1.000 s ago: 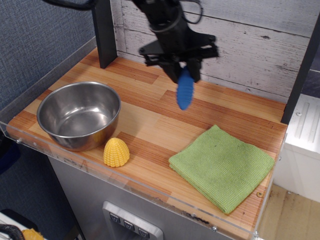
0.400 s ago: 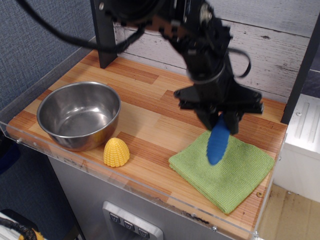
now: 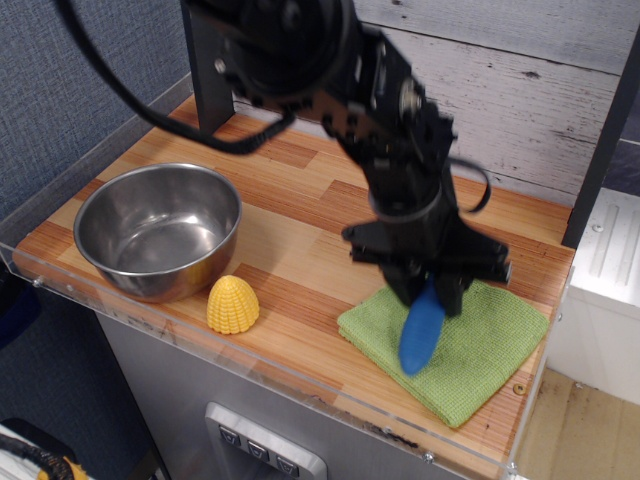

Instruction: Place blue spoon on the green cloth

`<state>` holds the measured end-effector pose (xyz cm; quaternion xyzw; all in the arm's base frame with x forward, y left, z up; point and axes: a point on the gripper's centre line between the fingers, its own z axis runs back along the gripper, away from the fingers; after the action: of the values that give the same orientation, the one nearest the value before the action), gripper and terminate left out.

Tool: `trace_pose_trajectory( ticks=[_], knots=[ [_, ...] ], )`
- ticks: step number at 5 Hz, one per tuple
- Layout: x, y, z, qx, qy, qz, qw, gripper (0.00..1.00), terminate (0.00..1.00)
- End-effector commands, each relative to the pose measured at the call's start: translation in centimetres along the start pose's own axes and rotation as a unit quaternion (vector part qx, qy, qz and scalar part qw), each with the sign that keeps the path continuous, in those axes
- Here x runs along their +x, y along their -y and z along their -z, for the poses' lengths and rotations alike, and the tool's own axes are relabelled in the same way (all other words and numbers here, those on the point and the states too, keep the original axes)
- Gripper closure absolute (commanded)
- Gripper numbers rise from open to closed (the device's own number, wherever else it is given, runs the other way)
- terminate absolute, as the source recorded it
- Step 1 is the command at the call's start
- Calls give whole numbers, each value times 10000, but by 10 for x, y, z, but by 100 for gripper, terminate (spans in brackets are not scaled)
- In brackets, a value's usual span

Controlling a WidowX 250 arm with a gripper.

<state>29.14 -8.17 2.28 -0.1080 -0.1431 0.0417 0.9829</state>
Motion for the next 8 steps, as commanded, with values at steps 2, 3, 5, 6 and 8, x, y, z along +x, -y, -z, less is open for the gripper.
trace_pose_trajectory(
  ticks=[2,3,5,6,8],
  knots=[
    [-3,-4,3,48,112,-439,9990,0,0],
    [-1,-4,2,51,-3,-350,9994,0,0],
    [15,3,-19,-62,142,-334,9993,0,0],
    [31,6,-46,-93,357,-405,9985,0,0],
    [45,13,-111,-155,806,-737,9939,0,0]
  ],
)
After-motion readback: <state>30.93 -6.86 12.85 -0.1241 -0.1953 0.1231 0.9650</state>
